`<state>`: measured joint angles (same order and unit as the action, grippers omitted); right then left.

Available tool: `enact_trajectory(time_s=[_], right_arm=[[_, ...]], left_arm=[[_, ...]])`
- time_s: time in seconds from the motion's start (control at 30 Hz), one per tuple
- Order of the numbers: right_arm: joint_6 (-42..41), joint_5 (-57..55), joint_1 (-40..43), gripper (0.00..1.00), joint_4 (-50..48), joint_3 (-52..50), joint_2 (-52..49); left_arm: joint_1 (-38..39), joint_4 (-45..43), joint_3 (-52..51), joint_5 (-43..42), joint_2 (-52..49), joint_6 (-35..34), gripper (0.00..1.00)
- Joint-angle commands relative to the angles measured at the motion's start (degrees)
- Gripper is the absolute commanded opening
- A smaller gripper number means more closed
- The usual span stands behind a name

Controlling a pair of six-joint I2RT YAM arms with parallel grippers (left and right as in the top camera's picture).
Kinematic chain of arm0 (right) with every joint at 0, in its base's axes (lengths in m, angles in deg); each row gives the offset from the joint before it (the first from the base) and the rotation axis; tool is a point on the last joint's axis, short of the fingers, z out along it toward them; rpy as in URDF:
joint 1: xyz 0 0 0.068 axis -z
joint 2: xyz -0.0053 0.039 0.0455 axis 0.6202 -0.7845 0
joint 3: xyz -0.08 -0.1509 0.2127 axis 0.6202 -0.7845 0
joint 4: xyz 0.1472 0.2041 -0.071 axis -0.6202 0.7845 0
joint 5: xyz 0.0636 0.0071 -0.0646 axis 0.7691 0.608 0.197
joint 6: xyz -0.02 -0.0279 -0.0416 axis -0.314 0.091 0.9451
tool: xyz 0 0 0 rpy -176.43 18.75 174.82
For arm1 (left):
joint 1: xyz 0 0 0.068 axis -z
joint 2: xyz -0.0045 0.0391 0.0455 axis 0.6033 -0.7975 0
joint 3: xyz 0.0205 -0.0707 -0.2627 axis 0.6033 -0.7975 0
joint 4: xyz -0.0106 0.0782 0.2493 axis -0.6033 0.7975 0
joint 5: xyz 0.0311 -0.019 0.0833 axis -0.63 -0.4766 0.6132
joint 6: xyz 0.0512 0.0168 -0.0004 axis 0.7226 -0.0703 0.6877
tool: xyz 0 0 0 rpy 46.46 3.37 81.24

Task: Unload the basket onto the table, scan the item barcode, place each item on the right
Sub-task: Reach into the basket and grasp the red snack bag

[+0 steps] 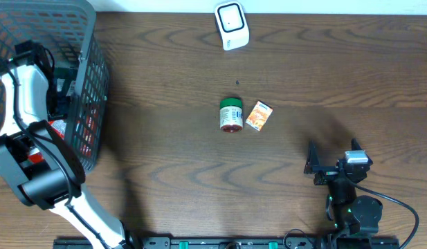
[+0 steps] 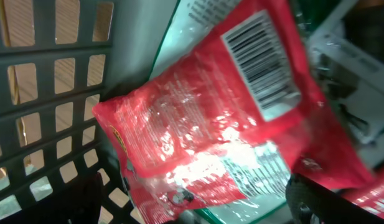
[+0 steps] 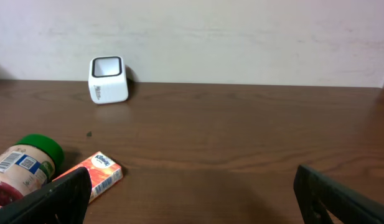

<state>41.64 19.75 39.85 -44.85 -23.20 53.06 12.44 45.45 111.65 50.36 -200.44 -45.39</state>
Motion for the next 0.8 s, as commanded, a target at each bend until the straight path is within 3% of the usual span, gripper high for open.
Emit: enact_trajectory(time_s=[0.0, 0.17, 0.43, 0.67, 0.77], right_arm=[[-0.7, 0.3, -0.2, 0.99, 0.2, -0.1, 0.2], [-0.7, 0.3, -0.2, 0.99, 0.2, -0.1, 0.2], [-0.7, 0.3, -0.2, 0.99, 0.2, -0.1, 0.2], [-0.7, 0.3, -0.2, 0.99, 0.2, -0.1, 0.2], [-0.7, 0.3, -0.2, 0.99, 0.2, -0.1, 0.2]], left_arm=[[-1.0, -0.9, -2.6, -2.5, 0.0, 3.7, 0.96], [-1.0, -3.5, -6.3, -2.9, 0.0, 8.1, 0.98], [-1.1, -6.9, -7.0, -2.9, 0.0, 8.2, 1.00], [-2.0, -9.0, -8.7, -3.0, 0.0, 5.8, 0.93], [-2.9, -10.3, -9.5, -5.4, 0.0, 4.1, 0.83]])
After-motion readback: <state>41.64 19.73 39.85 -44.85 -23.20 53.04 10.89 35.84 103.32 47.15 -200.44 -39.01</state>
